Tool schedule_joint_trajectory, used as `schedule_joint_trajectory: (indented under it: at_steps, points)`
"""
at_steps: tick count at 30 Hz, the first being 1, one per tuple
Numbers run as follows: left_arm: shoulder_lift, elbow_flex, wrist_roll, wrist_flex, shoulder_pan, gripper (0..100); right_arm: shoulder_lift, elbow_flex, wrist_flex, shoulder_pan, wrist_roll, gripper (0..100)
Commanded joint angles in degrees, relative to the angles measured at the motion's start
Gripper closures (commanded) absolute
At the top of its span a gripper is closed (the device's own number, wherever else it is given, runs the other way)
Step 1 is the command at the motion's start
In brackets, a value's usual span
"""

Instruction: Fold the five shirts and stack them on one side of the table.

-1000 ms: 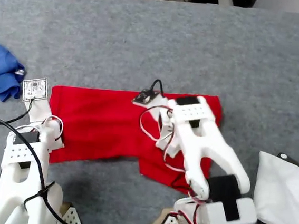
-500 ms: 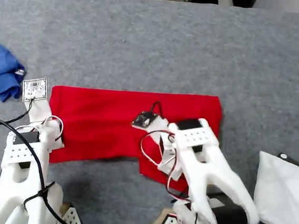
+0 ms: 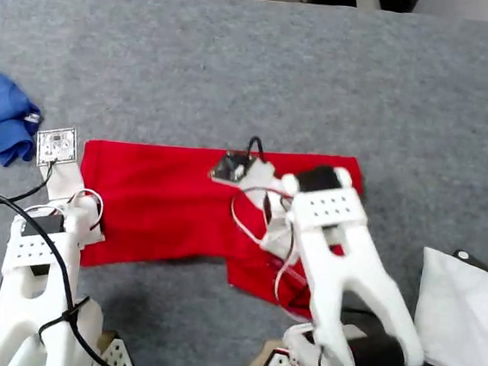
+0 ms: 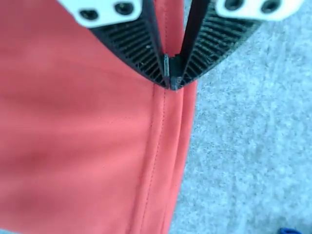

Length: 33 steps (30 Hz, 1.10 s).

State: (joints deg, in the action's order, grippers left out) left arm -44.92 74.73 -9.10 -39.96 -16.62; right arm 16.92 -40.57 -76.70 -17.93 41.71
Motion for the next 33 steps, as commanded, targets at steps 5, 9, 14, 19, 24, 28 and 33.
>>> schedule_joint_trajectory:
  at_steps: [5, 9, 14, 19, 24, 28, 33]
  points:
    - [0.2, -1.1, 0.4, 1.1, 0.0, 98, -13.5, 6.4, 3.3, 0.2, 0.4, 99.4]
    - [0.2, -1.1, 0.4, 1.1, 0.0, 98, -12.4, 2.7, 3.3, -0.3, 0.5, 99.4]
    - [0.2, -1.1, 0.4, 1.1, 0.0, 98, -6.4, -3.5, 3.5, -0.9, 0.6, 99.4]
    - [0.2, -1.1, 0.4, 1.1, 0.0, 98, 2.6, -12.7, 3.5, -6.2, 0.4, 99.4]
    - [0.2, -1.1, 0.4, 1.1, 0.0, 98, 7.7, -18.6, 3.5, -11.0, 0.4, 99.4]
    - [0.2, -1.1, 0.4, 1.1, 0.0, 98, 7.7, -16.0, 2.7, -10.9, 0.4, 99.4]
    - [0.2, -1.1, 0.4, 1.1, 0.0, 98, 7.8, -4.3, -4.5, -8.0, 0.7, 99.4]
